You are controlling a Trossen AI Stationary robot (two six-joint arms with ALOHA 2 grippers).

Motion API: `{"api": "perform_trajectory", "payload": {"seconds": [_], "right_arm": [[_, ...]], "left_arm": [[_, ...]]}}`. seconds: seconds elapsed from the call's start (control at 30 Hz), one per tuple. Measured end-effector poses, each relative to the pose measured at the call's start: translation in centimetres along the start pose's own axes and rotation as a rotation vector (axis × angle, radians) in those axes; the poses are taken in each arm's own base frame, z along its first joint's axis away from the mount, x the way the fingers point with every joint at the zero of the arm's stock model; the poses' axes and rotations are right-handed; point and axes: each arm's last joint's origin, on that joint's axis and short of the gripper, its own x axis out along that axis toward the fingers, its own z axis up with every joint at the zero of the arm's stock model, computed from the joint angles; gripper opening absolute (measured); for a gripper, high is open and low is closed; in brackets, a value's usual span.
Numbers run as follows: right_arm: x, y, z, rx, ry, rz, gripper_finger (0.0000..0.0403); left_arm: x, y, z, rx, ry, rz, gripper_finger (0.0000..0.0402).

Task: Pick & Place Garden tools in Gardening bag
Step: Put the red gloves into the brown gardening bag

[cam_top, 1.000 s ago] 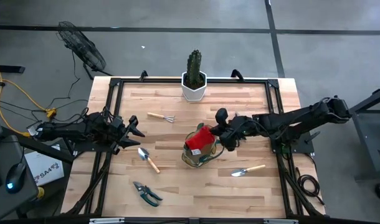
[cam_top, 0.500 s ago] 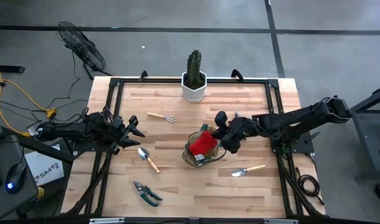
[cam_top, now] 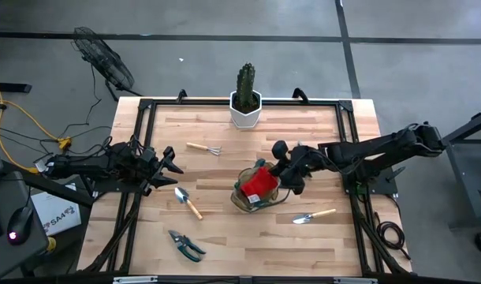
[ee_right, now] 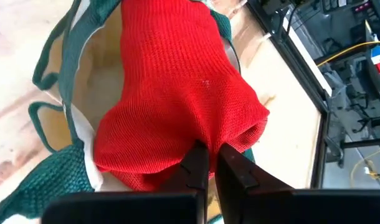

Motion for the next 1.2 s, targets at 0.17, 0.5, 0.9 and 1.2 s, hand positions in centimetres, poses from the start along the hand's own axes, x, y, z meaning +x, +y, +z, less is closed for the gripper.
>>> {"api": "perform_trajectory", "payload": {"seconds": [0.17,0.5,0.9,1.2], "right_arm": [[0.0,0.1,0.1,0.037,-0.025,0.029,0.0005],[2.0,0.8,-0.7,0.047,0.042,0.088,0.0005],[3.1,0.6,-1.7,0.151,0.087,0.09,0.0005],[3.1,0.4,-1.6,0.189,0.081,0.07,0.0015]], "left_arm": [[0.0,0.0,0.0,0.0,-0.001,0.004,0.018],[0.0,0.0,0.0,0.0,-0.001,0.003,0.018],[0.0,0.0,0.0,0.0,-0.001,0.002,0.018],[0.0,0.0,0.0,0.0,0.001,-0.001,0.018]]}}
